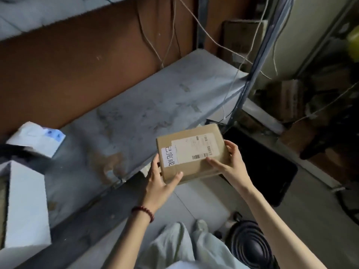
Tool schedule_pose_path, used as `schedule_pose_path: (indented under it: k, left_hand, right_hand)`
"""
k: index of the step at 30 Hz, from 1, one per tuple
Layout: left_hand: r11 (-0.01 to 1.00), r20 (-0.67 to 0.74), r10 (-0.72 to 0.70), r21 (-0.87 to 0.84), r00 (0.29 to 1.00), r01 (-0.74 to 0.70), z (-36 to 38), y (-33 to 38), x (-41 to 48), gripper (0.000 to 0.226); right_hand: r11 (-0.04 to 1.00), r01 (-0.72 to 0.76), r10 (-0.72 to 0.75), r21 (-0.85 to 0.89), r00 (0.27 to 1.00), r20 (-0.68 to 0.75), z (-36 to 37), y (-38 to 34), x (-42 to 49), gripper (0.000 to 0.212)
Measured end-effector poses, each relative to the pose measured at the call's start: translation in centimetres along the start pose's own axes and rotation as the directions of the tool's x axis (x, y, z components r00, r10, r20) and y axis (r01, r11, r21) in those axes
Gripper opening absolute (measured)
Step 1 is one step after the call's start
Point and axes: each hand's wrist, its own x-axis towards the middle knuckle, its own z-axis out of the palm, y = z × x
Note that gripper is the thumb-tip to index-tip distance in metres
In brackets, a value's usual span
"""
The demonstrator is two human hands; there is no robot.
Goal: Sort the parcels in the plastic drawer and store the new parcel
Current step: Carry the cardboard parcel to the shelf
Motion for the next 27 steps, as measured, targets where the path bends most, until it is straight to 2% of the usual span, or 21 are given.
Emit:
schedule_pose_path:
  k: [8,10,14,18,21,23,27]
  left_hand:
    - [0.984,-0.196,-0.176,-0.047,0.965,0.170,-2.2,-0.9,4.8,0.086]
    - [0.979,-0.222,-0.199,-0.079,0.955,0.186,-3.0,-1.6,7.2,0.087]
    - [0.978,-0.243,-0.204,-0.104,0.948,0.183,-4.8,-1.9,12.2,0.089]
    - [0.982,-0.235,-0.172,-0.118,0.957,0.147,-6.3,-1.8,16.0,0.080]
    - [0.995,-0.237,-0.096,-0.058,0.967,0.085,-6.3,-2.5,18.1,0.057]
    - [0.994,-0.195,-0.097,0.036,0.976,0.106,-5.9,-3.0,19.1,0.045]
    - [0.914,-0.099,-0.150,0.365,0.984,0.176,-5.2,-4.2,19.7,0.055]
  right_hand:
    - [0.933,0.236,-0.154,-0.272,0.944,0.292,4.3,-3.3,11.2,0.079]
    - [0.905,0.264,-0.154,-0.332,0.933,0.324,5.8,-3.7,13.5,0.081]
    - [0.905,0.294,-0.189,-0.309,0.926,0.327,8.6,-5.5,17.5,0.084]
    - [0.891,0.256,-0.108,-0.375,0.922,0.372,11.1,-7.0,20.8,0.073]
    - [0.867,0.249,-0.062,-0.431,0.913,0.403,12.1,-6.6,22.6,0.062]
    - [0.847,0.248,-0.033,-0.470,0.907,0.420,12.5,-5.9,23.7,0.056]
    - [0.763,0.343,0.008,-0.547,0.842,0.539,12.3,-4.6,25.4,0.062]
